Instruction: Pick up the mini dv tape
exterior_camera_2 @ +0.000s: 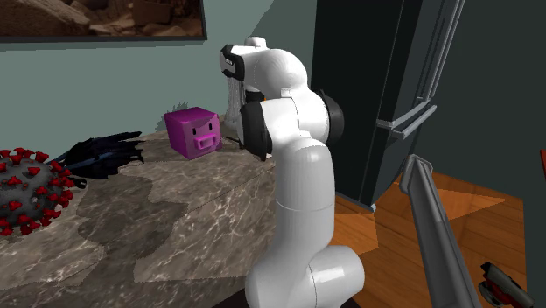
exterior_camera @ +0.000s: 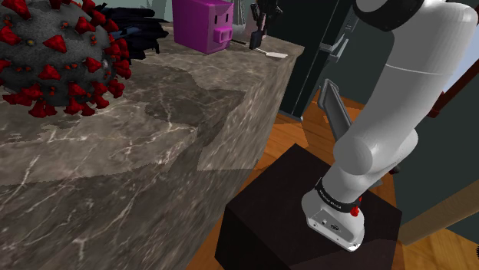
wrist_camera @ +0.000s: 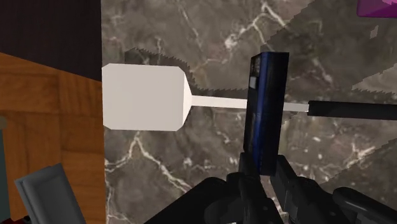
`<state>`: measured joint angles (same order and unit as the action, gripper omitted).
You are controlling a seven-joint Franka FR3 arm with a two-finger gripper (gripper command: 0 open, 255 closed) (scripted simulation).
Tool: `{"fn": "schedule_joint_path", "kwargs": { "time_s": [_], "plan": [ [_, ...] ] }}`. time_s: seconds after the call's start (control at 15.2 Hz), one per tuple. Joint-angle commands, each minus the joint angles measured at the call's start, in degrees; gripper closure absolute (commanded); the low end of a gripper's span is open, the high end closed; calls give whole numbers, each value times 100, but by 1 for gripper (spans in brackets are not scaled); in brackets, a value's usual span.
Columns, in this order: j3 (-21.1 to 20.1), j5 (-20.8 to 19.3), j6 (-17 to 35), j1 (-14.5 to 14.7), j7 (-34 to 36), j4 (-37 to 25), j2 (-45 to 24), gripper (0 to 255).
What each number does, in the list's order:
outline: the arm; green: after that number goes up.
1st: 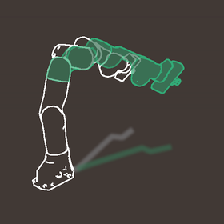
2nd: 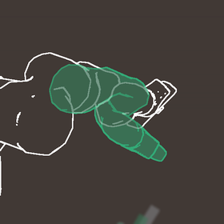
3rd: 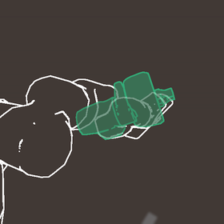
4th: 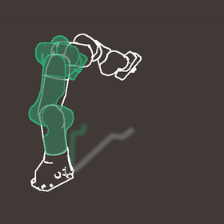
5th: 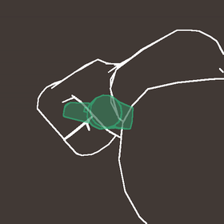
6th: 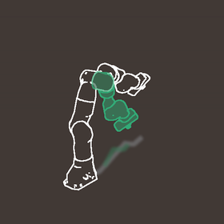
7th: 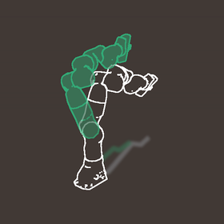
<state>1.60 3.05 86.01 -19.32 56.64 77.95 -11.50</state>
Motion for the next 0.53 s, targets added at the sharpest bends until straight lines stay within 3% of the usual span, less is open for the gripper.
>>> {"fn": "schedule_joint_path", "kwargs": {
  "time_s": [0.0, 0.46],
  "plan": [
    [2, 1, -6, -3, -6, -17, -16, 255],
    [3, 12, -665, -15, 19, -922, -262, 255]
  ]
}}
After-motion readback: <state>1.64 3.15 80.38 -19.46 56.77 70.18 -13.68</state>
